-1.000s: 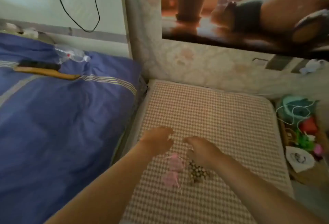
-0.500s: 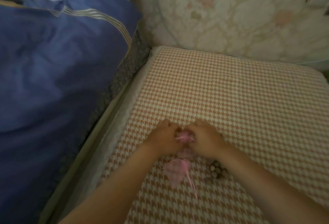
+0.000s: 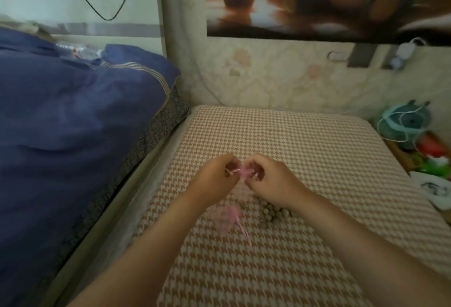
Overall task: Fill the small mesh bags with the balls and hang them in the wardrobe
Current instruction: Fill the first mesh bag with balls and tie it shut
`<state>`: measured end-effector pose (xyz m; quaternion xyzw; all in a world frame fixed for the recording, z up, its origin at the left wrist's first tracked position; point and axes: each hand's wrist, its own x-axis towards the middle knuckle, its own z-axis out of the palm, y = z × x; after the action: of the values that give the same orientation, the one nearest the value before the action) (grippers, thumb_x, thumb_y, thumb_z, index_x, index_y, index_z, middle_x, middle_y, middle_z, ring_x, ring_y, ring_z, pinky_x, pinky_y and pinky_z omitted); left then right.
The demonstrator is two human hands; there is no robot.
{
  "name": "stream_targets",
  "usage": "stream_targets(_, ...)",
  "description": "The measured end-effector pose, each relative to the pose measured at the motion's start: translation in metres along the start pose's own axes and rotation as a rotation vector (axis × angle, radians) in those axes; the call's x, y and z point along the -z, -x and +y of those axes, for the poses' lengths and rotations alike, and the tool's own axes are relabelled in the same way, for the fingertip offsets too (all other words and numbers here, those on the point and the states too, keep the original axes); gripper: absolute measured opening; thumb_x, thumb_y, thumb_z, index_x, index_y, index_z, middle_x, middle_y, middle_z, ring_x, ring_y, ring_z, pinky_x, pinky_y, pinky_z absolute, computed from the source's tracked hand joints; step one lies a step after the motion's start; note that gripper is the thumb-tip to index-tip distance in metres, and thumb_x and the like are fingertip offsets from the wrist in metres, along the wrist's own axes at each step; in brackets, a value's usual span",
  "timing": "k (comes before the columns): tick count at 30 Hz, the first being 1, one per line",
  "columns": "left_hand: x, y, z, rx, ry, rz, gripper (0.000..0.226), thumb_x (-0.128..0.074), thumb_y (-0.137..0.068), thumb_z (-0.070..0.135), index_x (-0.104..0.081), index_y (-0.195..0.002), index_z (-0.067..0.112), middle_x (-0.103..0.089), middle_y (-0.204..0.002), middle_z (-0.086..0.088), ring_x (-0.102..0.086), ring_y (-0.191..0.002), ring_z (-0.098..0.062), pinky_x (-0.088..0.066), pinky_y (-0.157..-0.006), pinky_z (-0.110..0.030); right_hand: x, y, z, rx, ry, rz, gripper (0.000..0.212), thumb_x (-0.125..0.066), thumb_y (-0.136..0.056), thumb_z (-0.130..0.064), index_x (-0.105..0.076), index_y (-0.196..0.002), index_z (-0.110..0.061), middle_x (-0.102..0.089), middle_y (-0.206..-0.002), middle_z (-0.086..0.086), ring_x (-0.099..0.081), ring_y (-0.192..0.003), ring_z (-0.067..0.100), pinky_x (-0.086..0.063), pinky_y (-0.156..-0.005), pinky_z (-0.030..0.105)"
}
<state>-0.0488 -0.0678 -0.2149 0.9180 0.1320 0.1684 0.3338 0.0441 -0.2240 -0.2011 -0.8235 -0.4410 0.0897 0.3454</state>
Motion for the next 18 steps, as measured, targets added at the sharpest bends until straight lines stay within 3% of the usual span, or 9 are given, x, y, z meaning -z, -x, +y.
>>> stream_targets(2, 0.01, 0.022, 0.025, -0.039, -0.012, -0.003, 0.013, -0.066, -0.087, 0.018, -0.062, -0.092, 0.029, -0.059, -0.077, 0.018, -0.054, -0.07, 0.002, -0.04, -0.06, -0.011, 0.015, 0.03, -0.024, -0.065, -0.036, 0.044, 0.003, -0.066, -0.094, -0.031, -0.068, -0.094, -0.034, -0.069, -0.088, -0.015, -0.063, -0.079, 0.002, -0.053, -0.071, 0.023)
stream_targets(5, 0.023, 0.059, 0.057, -0.086, -0.012, -0.025, 0.012, -0.066, -0.087, 0.02, -0.065, -0.095, 0.029, -0.063, -0.083, 0.016, -0.058, -0.076, -0.003, -0.049, -0.067, -0.022, 0.032, 0.075, -0.055, -0.146, -0.024, 0.116, 0.03, -0.057, -0.099, -0.034, -0.075, -0.08, -0.018, -0.073, -0.077, 0.0, -0.067, -0.073, 0.018, -0.054, -0.07, 0.039)
stream_targets(7, 0.026, 0.085, 0.074, -0.125, -0.003, -0.021, 0.012, -0.066, -0.087, 0.02, -0.066, -0.094, 0.03, -0.066, -0.085, 0.016, -0.06, -0.078, -0.002, -0.051, -0.07, -0.024, 0.038, 0.107, -0.069, -0.197, -0.062, 0.144, 0.033, -0.059, -0.099, -0.032, -0.077, -0.075, -0.016, -0.073, -0.071, 0.002, -0.066, -0.066, 0.019, -0.051, -0.062, 0.032)
stream_targets(9, 0.026, 0.11, 0.088, -0.143, 0.042, -0.027, 0.014, -0.065, -0.087, 0.018, -0.066, -0.095, 0.029, -0.065, -0.084, 0.017, -0.06, -0.079, 0.001, -0.049, -0.07, -0.02, 0.04, 0.136, -0.081, -0.249, -0.187, 0.16, 0.027, -0.065, -0.097, -0.028, -0.078, -0.074, -0.022, -0.075, -0.07, -0.004, -0.068, -0.062, 0.01, -0.054, -0.061, 0.024)
stream_targets(11, 0.021, 0.133, 0.098, -0.135, 0.073, -0.044, 0.016, -0.065, -0.088, 0.015, -0.066, -0.097, 0.028, -0.063, -0.083, 0.019, -0.059, -0.078, 0.003, -0.045, -0.066, -0.011, 0.038, 0.161, -0.087, -0.308, -0.324, 0.149, 0.009, -0.072, -0.093, -0.024, -0.077, -0.087, -0.019, -0.078, -0.079, 0.0, -0.073, -0.069, 0.012, -0.061, -0.071, 0.028)
stream_targets(14, 0.012, 0.153, 0.104, -0.143, 0.082, -0.071, 0.018, -0.067, -0.086, 0.016, -0.066, -0.097, 0.031, -0.065, -0.084, 0.018, -0.061, -0.078, 0.0, -0.044, -0.064, -0.007, 0.03, 0.188, -0.085, -0.4, -0.414, 0.138, 0.021, -0.08, -0.087, -0.027, -0.069, -0.103, -0.017, -0.076, -0.09, 0.001, -0.074, -0.071, 0.016, -0.059, -0.069, 0.027)
stream_targets(18, 0.002, 0.158, 0.106, -0.132, 0.023, -0.078, 0.024, -0.066, -0.085, 0.015, -0.067, -0.108, 0.024, -0.061, -0.096, 0.019, -0.059, -0.096, -0.004, -0.041, -0.077, -0.006, 0.019, 0.195, -0.068, -0.444, -0.388, 0.193, 0.007, -0.079, -0.087, -0.025, -0.081, -0.084, -0.019, -0.078, -0.082, -0.004, -0.075, -0.079, 0.021, -0.063, -0.076, 0.038)
